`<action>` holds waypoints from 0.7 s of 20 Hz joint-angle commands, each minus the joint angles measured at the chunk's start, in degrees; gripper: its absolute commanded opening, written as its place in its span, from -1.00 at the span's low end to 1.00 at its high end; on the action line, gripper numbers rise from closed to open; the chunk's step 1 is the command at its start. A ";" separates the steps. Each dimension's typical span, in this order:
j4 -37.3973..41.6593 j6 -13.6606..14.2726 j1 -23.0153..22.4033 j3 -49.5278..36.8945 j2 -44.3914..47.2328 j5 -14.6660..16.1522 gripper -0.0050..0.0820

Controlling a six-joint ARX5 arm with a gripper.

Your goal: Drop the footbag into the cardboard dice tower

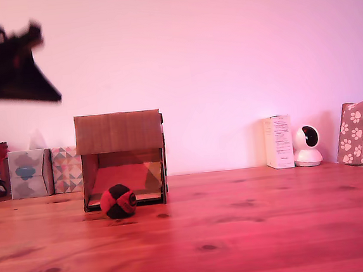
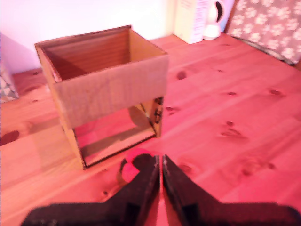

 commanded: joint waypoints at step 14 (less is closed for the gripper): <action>21.79 -1.62 -1.36 -3.45 22.64 0.74 -0.92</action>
